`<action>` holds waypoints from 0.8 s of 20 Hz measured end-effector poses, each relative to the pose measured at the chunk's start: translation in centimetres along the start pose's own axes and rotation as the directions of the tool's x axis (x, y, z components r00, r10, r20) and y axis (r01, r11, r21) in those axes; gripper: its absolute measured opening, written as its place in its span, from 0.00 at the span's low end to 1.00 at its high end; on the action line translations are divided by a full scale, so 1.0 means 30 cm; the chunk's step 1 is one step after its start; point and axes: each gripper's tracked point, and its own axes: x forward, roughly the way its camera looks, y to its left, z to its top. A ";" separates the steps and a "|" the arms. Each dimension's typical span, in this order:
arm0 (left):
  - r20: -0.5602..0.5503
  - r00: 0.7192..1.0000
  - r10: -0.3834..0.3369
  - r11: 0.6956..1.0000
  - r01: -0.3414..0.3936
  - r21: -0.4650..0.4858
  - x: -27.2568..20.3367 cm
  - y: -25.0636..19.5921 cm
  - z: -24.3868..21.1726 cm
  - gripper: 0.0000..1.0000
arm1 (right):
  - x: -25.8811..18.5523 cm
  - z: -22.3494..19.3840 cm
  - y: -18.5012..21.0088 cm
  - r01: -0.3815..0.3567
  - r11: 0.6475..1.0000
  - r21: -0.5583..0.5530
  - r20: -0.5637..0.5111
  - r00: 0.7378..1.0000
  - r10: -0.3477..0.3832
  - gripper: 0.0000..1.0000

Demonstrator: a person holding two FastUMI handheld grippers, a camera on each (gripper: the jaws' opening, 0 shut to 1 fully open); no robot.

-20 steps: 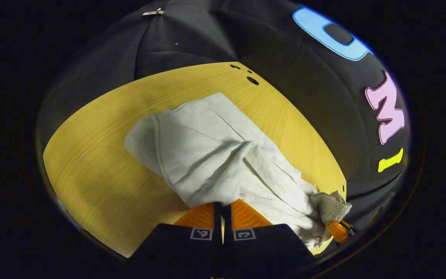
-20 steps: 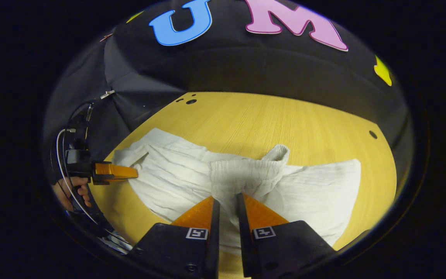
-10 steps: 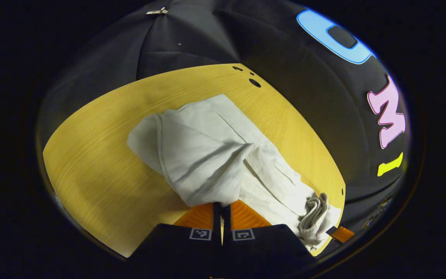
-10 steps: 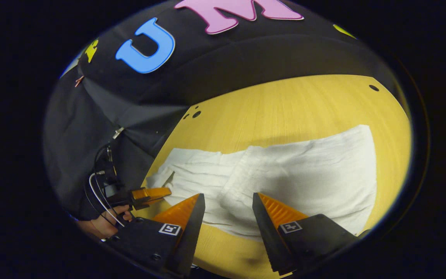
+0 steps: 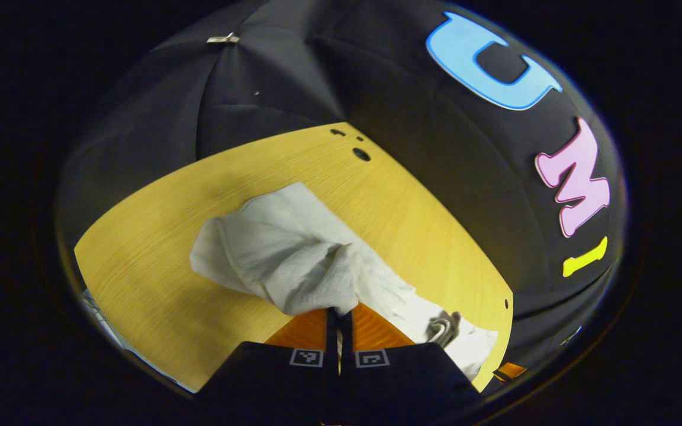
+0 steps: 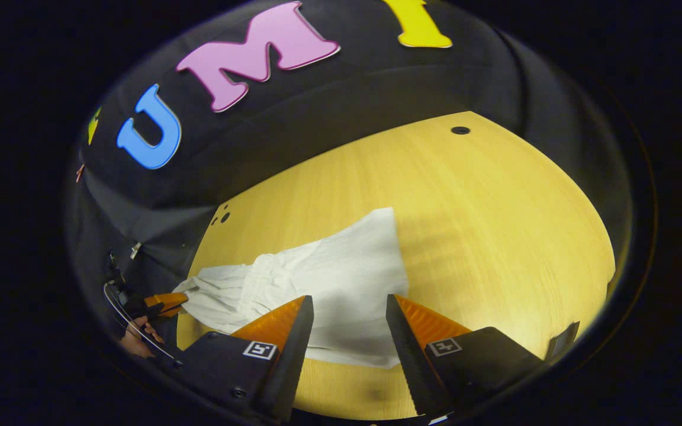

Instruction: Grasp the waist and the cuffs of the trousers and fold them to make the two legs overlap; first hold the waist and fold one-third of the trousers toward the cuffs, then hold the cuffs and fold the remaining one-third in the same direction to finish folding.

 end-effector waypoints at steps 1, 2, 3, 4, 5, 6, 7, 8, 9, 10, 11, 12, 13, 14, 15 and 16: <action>0.015 1.000 -0.018 1.000 0.018 0.023 -0.013 -0.041 0.018 0.06 | -0.015 0.007 -0.038 0.016 1.000 0.020 0.013 1.000 -0.016 0.77; 0.031 0.999 -0.035 0.998 0.033 0.048 -0.028 -0.085 0.030 0.06 | -0.031 0.012 -0.076 0.032 0.999 0.037 0.020 0.999 -0.033 0.77; 0.047 0.998 -0.052 0.996 0.049 0.074 -0.043 -0.128 0.045 0.06 | -0.048 0.010 -0.110 0.045 0.998 0.049 0.029 0.999 -0.046 0.77; 0.064 0.995 -0.071 0.993 0.064 0.101 -0.059 -0.175 0.054 0.05 | -0.066 0.012 -0.134 0.056 0.997 0.056 0.042 0.997 -0.058 0.77; 0.075 0.993 -0.089 0.988 0.079 0.133 -0.065 -0.221 0.067 0.05 | -0.082 0.020 -0.162 0.069 0.996 0.062 0.056 0.996 -0.072 0.77; 0.084 0.991 -0.107 0.981 0.092 0.168 -0.067 -0.264 0.068 0.05 | -0.100 0.026 -0.184 0.076 0.995 0.071 0.066 0.994 -0.081 0.77; 0.091 0.988 -0.126 0.973 0.105 0.204 -0.076 -0.310 0.072 0.05 | -0.119 0.027 -0.196 0.080 0.993 0.081 0.076 0.993 -0.087 0.77; 0.094 0.984 -0.149 0.963 0.123 0.241 -0.082 -0.364 0.069 0.05 | -0.136 0.031 -0.210 0.084 0.992 0.091 0.084 0.992 -0.092 0.77; 0.092 0.981 -0.173 0.950 0.142 0.277 -0.087 -0.415 0.066 0.05 | -0.151 0.028 -0.229 0.091 0.991 0.100 0.092 0.991 -0.100 0.77; 0.086 0.977 -0.193 0.937 0.158 0.312 -0.088 -0.466 0.051 0.05 | -0.165 0.031 -0.245 0.099 0.989 0.107 0.099 0.989 -0.110 0.77; 0.075 0.975 -0.210 0.923 0.172 0.345 -0.090 -0.513 0.035 0.05 | -0.179 0.031 -0.264 0.107 0.987 0.116 0.104 0.987 -0.119 0.77; 0.063 0.972 -0.227 0.907 0.188 0.376 -0.090 -0.562 0.009 0.05 | -0.193 0.037 -0.281 0.111 0.986 0.128 0.110 0.986 -0.125 0.77; 0.050 0.967 -0.248 0.889 0.207 0.409 -0.094 -0.618 -0.014 0.05 | -0.204 0.040 -0.295 0.114 0.984 0.140 0.116 0.985 -0.131 0.77; 0.035 0.964 -0.265 0.870 0.224 0.439 -0.094 -0.663 -0.046 0.05 | -0.216 0.046 -0.312 0.119 0.981 0.152 0.125 0.983 -0.138 0.77; 0.017 0.960 -0.281 0.851 0.241 0.467 -0.099 -0.709 -0.078 0.05 | -0.231 0.050 -0.327 0.123 0.979 0.163 0.134 0.980 -0.145 0.77; 0.000 0.955 -0.295 0.833 0.257 0.490 -0.099 -0.750 -0.111 0.05 | -0.249 0.054 -0.345 0.129 0.976 0.175 0.142 0.978 -0.155 0.77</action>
